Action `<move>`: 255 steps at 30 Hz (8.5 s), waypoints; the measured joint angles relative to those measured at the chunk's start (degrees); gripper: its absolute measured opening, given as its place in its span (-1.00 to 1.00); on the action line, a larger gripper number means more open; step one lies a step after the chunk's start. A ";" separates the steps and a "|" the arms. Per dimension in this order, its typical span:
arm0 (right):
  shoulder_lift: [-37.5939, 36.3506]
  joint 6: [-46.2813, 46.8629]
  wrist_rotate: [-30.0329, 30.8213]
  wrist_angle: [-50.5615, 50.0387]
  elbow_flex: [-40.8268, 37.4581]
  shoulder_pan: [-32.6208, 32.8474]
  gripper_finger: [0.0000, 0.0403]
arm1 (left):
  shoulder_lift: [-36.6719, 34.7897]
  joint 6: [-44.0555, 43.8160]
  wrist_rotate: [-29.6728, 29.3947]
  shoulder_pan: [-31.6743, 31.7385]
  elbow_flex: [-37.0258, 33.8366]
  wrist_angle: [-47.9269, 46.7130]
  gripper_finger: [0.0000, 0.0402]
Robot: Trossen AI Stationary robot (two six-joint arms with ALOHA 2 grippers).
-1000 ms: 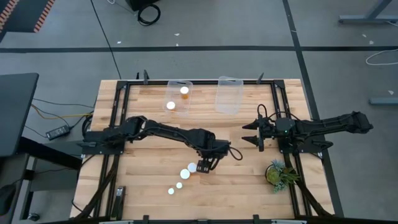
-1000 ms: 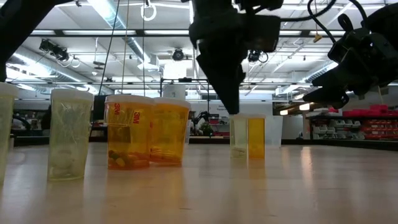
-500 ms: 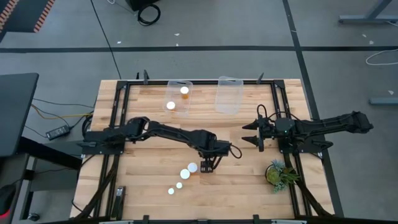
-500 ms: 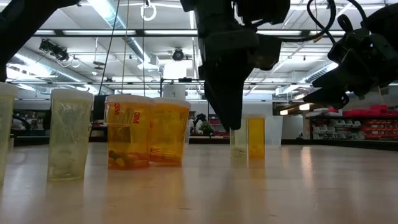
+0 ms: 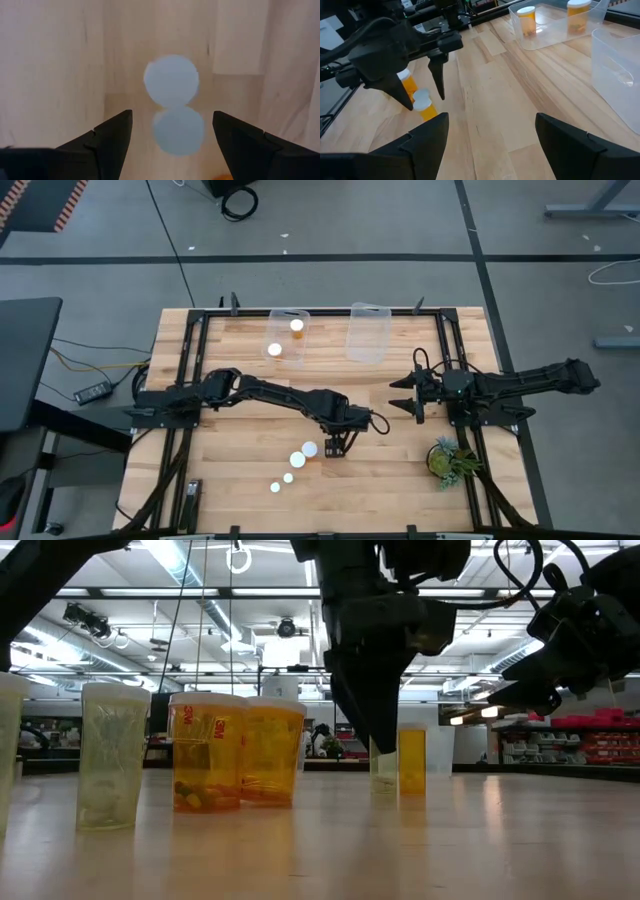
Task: Pick and place medicine bottles into bin by pill shape (circle, oval)
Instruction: Put the small yellow pill bottle into the right transparent bin
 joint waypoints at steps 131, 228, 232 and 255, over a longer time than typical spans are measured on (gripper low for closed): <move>0.01 0.02 0.00 -0.02 -0.01 0.00 0.51 | -2.71 17.18 0.99 31.52 15.87 42.40 -0.40; 0.02 0.01 0.00 -0.03 -0.01 -0.04 0.51 | 10.36 57.36 5.19 31.41 15.87 14.19 -0.36; 0.02 0.02 0.00 -0.04 0.00 -0.04 0.51 | 10.45 57.36 5.22 31.41 15.87 14.50 -0.33; 0.00 0.01 0.00 -0.04 -0.01 -0.04 0.51 | 11.04 58.92 3.95 30.58 15.85 14.59 -0.32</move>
